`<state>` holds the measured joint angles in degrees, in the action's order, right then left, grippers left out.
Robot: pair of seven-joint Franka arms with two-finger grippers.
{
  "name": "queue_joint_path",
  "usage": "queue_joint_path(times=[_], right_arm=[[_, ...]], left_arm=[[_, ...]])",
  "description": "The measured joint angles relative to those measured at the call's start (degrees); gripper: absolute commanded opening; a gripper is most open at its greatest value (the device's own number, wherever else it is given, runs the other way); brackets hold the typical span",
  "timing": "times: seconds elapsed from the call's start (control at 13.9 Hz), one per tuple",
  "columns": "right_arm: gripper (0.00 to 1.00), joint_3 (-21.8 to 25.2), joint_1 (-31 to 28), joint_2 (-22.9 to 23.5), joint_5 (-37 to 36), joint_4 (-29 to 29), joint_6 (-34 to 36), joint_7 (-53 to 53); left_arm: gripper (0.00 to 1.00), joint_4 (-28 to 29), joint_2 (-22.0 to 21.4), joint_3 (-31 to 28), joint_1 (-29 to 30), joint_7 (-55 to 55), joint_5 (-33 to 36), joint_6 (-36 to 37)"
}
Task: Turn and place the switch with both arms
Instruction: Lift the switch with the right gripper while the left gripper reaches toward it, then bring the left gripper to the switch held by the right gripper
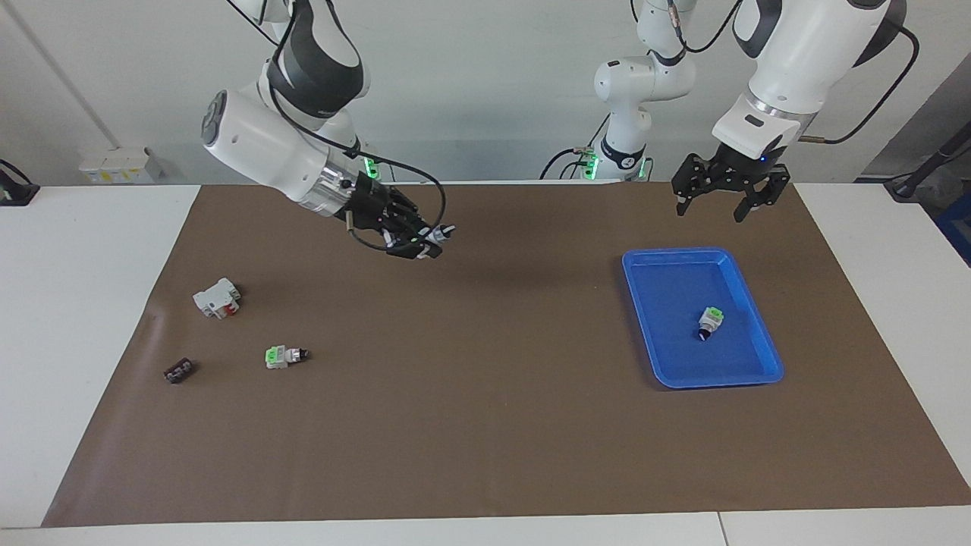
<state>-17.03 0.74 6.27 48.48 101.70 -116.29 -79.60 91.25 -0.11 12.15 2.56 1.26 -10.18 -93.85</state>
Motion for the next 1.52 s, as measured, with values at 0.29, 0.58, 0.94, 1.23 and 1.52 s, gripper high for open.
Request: queue_joint_path(times=[0.29, 0.58, 0.94, 1.23, 1.52], right_arm=[[0.0, -3.5, 5.5, 0.5, 5.5, 0.1, -10.0, -2.7], [0.0, -3.6, 10.7, 1.0, 5.6, 0.3, -15.5, -3.5], [0.0, -3.4, 10.6, 1.1, 5.6, 0.3, -15.5, -3.5], [0.0, -3.4, 10.6, 1.1, 5.6, 0.3, -15.5, -3.5], [0.0, -3.4, 10.6, 1.1, 5.6, 0.3, -15.5, -3.5]], left_arm=[[0.91, 3.1, -1.3, -0.1, -0.1, 0.0, -10.2, -1.9], [0.84, 7.2, -3.4, 0.3, -0.2, 0.0, -22.0, -4.4], [0.69, 8.7, -4.3, 0.5, -1.5, 1.9, -30.8, -4.5], [0.56, 10.0, -4.8, 0.6, -3.2, 8.9, -33.3, -6.0], [0.52, 11.3, -5.4, 0.6, -5.7, 13.2, -33.9, -9.3]])
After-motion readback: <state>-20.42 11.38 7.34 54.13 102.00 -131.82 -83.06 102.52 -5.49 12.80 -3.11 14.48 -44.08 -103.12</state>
